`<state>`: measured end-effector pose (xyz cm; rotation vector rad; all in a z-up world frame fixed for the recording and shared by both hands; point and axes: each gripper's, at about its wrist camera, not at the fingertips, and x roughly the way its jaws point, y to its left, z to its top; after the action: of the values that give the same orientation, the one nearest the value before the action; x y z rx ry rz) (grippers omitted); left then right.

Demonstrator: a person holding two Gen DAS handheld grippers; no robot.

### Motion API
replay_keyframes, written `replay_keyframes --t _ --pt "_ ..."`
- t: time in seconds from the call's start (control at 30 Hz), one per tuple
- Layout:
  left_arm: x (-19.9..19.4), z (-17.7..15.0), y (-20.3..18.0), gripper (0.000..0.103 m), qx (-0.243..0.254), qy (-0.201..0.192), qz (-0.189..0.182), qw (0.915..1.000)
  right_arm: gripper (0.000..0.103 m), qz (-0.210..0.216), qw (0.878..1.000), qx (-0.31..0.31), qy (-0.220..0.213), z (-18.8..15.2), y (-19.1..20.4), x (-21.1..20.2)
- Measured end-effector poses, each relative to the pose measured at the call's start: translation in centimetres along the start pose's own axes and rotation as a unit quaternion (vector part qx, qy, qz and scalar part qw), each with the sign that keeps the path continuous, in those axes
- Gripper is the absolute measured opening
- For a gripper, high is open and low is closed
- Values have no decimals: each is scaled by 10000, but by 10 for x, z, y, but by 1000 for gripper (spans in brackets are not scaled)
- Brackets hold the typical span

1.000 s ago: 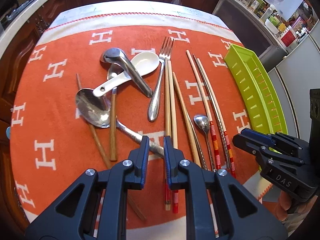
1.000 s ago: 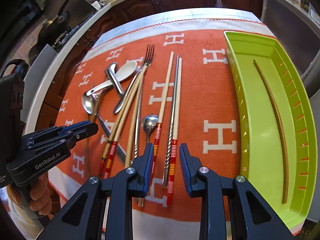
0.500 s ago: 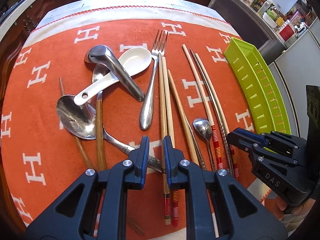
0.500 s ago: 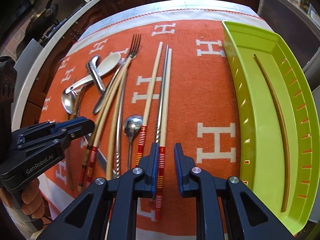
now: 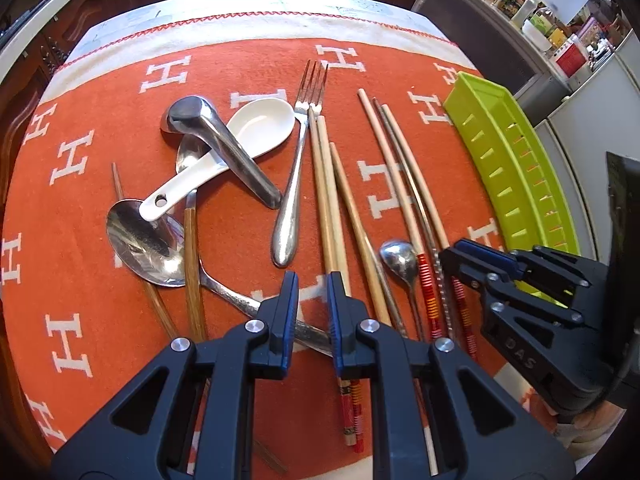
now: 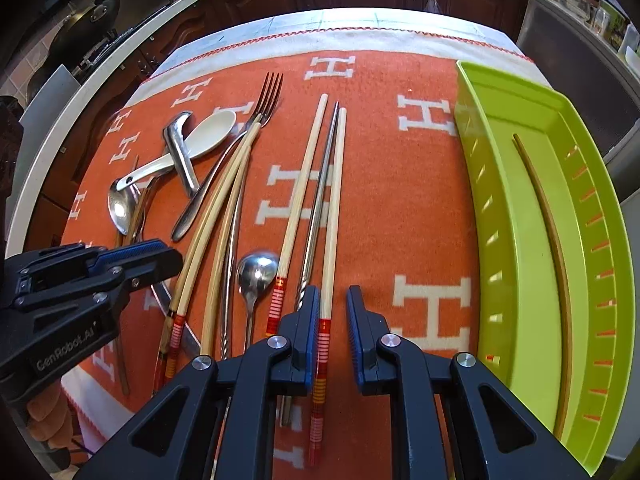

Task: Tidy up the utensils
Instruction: 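Return both tools to the pile and grip one chopstick in each, then move both held chopsticks over the green tray and release them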

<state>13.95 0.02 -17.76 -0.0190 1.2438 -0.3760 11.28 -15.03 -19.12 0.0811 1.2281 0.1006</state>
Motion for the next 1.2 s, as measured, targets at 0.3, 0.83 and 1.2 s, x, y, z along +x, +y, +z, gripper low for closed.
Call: replay_keyframes --t 0.3,0.83,1.2 --pt "5 2 -4 12 114 69 3 9999 15 102 9999 64 -27 -3 -3 -1" --pt "17 8 -13 5 174 -15 468 9987 6 173 9996 160 -172 -6 -7 -3" --pt "-43 -4 -20 4 -29 -429 309 9986 5 722 9948 582 -415 -17 -22 -46"
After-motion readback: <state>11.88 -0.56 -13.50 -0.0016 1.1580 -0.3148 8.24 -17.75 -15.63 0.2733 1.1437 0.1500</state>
